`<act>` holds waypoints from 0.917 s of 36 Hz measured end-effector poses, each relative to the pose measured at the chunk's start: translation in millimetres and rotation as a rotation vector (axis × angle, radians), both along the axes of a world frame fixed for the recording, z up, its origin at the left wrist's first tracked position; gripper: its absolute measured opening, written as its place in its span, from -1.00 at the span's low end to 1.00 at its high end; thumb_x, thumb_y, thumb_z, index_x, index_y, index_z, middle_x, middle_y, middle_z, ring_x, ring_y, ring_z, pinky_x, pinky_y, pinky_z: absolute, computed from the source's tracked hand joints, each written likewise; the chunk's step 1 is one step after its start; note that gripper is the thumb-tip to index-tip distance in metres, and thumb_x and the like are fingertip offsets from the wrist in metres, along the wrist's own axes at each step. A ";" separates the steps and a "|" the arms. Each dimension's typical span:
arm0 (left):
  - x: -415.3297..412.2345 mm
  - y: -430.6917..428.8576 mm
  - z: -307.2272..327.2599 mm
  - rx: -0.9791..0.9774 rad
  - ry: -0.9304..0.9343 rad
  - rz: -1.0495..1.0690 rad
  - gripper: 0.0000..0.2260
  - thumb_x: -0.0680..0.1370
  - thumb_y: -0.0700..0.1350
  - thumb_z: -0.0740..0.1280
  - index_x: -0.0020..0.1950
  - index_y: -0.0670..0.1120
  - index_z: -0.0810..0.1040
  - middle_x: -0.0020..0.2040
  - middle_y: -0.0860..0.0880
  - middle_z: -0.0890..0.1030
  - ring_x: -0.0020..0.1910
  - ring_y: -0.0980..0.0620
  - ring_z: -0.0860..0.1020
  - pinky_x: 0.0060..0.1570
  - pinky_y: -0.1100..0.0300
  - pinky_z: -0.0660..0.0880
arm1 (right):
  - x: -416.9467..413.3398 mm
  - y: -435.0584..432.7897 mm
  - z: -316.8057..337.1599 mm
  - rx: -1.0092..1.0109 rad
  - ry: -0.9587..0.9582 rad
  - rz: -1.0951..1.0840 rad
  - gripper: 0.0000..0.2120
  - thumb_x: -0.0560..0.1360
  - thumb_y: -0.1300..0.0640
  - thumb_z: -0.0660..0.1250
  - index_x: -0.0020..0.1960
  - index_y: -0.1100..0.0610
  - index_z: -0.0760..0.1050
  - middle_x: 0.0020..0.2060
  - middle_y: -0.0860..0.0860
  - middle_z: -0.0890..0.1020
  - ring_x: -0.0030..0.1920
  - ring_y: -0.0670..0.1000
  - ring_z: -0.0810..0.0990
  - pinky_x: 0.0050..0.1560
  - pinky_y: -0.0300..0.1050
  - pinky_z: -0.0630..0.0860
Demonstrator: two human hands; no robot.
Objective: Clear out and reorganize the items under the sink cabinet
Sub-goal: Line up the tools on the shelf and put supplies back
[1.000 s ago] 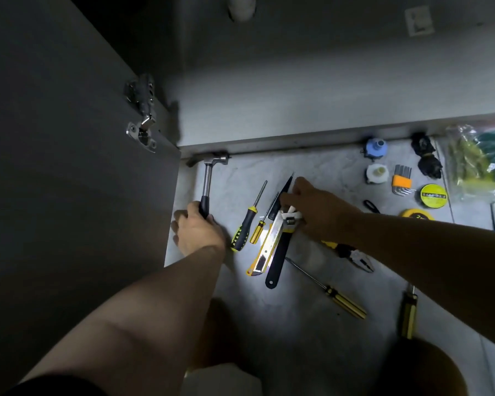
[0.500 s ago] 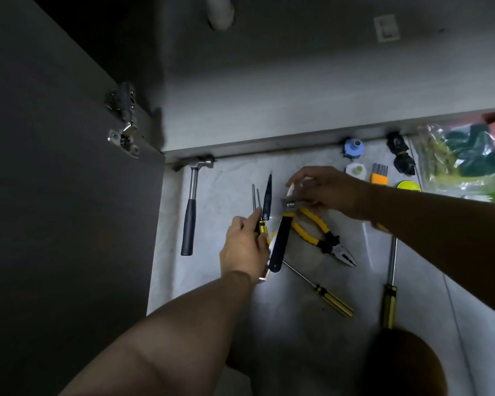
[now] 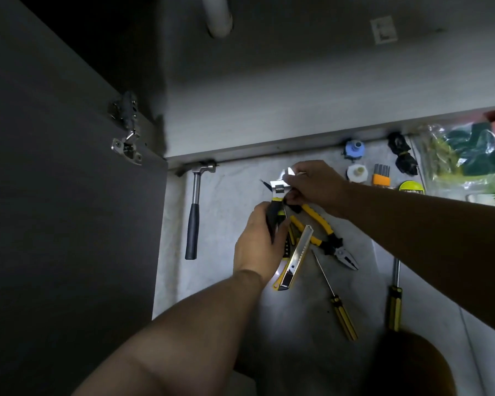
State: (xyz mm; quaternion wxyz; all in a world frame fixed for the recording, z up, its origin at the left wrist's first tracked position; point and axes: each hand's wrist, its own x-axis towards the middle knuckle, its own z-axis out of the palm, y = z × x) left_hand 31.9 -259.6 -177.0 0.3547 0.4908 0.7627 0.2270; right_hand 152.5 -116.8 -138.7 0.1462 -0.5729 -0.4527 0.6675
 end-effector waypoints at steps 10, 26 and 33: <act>-34.2 0.9 -11.1 -0.091 0.126 0.317 -0.97 0.69 -0.04 0.12 0.07 0.08 0.28 -0.19 0.08 0.50 -0.17 -0.11 0.56 -0.13 0.09 0.41 | -33.9 -17.7 -3.4 -0.057 0.049 0.083 -0.69 0.58 0.30 0.32 0.31 0.23 0.41 -0.03 0.22 0.56 -0.21 0.04 0.62 -0.26 -0.16 0.59; -61.5 5.0 -25.3 -0.135 0.315 0.227 -0.52 0.46 -0.29 0.24 0.39 -0.15 0.36 0.22 -0.19 0.37 0.11 -0.24 0.42 0.10 0.03 0.39 | 12.1 -25.5 -38.1 0.520 -0.496 0.546 -0.84 0.54 0.22 0.28 0.07 0.02 0.50 -0.03 -0.02 0.51 -0.05 0.01 0.53 -0.05 -0.08 0.50; -65.4 6.5 -20.2 -0.243 0.514 0.138 -0.49 0.47 -0.30 0.34 0.41 -0.09 0.36 0.29 -0.12 0.38 0.23 -0.17 0.36 0.14 0.00 0.41 | 40.4 -26.0 -32.1 0.597 -0.530 0.601 -0.80 0.49 0.15 0.42 0.06 0.05 0.45 -0.04 -0.03 0.45 -0.15 -0.04 0.50 -0.16 -0.08 0.53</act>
